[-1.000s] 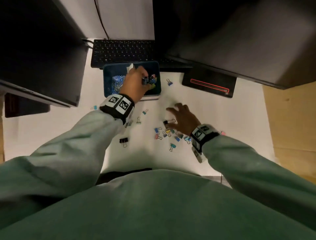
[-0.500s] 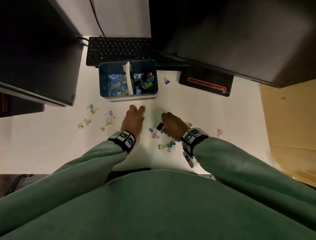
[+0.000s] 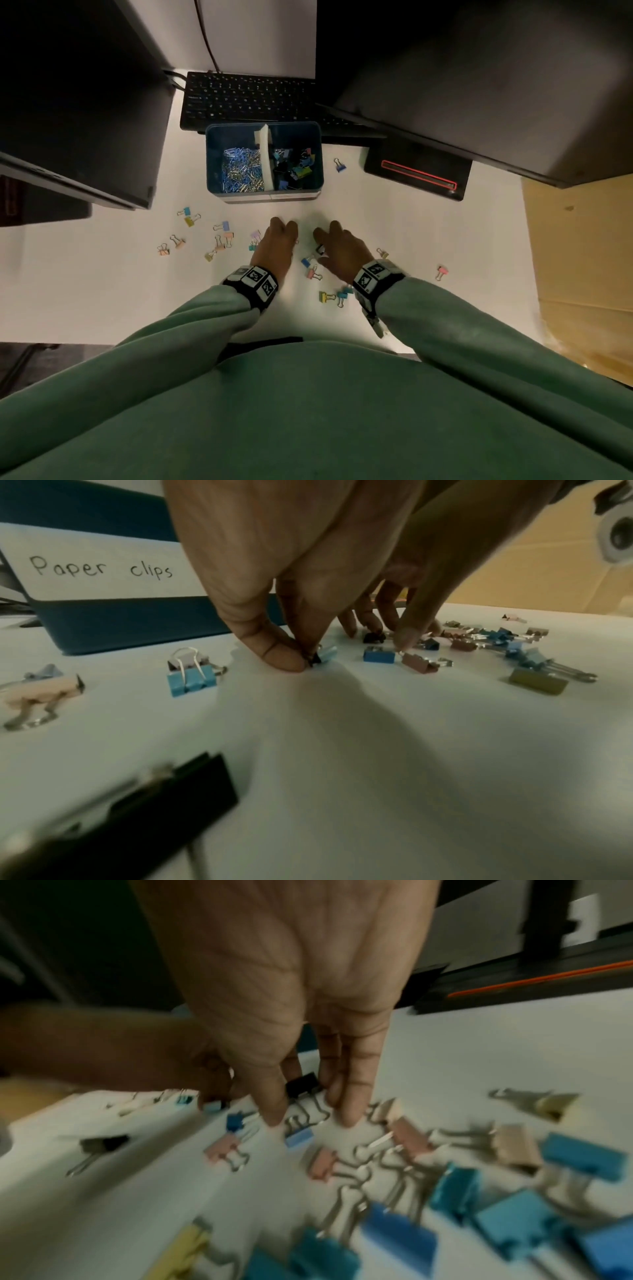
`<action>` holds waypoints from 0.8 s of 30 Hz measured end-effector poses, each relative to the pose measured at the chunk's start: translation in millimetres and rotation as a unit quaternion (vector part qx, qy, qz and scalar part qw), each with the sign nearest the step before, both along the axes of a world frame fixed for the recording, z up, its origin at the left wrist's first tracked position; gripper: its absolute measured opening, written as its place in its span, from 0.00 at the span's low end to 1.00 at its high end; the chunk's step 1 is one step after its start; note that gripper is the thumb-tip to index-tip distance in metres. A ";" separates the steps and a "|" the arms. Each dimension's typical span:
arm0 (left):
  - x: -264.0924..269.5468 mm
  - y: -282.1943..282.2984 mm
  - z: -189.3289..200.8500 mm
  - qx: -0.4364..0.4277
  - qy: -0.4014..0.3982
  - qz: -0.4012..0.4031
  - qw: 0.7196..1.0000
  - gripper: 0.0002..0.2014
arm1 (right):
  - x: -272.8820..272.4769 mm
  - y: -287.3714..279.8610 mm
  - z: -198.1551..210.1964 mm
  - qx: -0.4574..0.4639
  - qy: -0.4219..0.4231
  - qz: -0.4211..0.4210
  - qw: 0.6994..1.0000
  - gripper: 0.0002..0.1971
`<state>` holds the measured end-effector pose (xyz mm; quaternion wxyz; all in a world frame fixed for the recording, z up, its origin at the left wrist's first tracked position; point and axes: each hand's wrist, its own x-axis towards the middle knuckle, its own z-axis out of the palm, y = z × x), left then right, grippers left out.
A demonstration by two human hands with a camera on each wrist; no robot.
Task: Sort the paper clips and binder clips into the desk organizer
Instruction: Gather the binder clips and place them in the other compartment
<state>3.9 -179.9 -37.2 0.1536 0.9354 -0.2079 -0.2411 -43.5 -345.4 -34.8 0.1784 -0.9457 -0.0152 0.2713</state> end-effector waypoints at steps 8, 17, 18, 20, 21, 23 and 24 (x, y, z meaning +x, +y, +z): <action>10.3 -7.7 26.6 -0.097 0.001 0.050 0.994 0.11 | 38.9 -7.1 54.3 0.256 -0.120 -0.231 0.931 0.10; 79.9 -32.7 83.1 -0.180 -0.105 0.155 0.966 0.15 | 80.5 -27.7 94.9 0.247 -0.189 -0.252 0.916 0.18; 71.7 -36.9 84.2 -0.186 -0.127 0.135 0.965 0.16 | 64.9 -44.2 90.0 0.220 -0.192 -0.256 0.922 0.17; 48.2 -51.2 79.5 -0.206 -0.127 0.054 0.969 0.15 | 24.1 -80.5 73.7 0.136 -0.179 -0.277 0.934 0.16; 36.6 -61.7 72.7 -0.202 -0.103 0.004 0.974 0.16 | 1.0 -96.5 62.9 0.076 -0.161 -0.291 0.940 0.17; 21.9 -89.0 53.7 -0.145 -0.066 -0.088 0.983 0.22 | -44.4 -119.7 43.1 -0.044 -0.085 -0.330 0.939 0.23; 19.5 -104.4 44.6 -0.100 -0.059 -0.116 0.986 0.25 | -64.4 -126.6 35.3 -0.085 -0.035 -0.362 0.928 0.26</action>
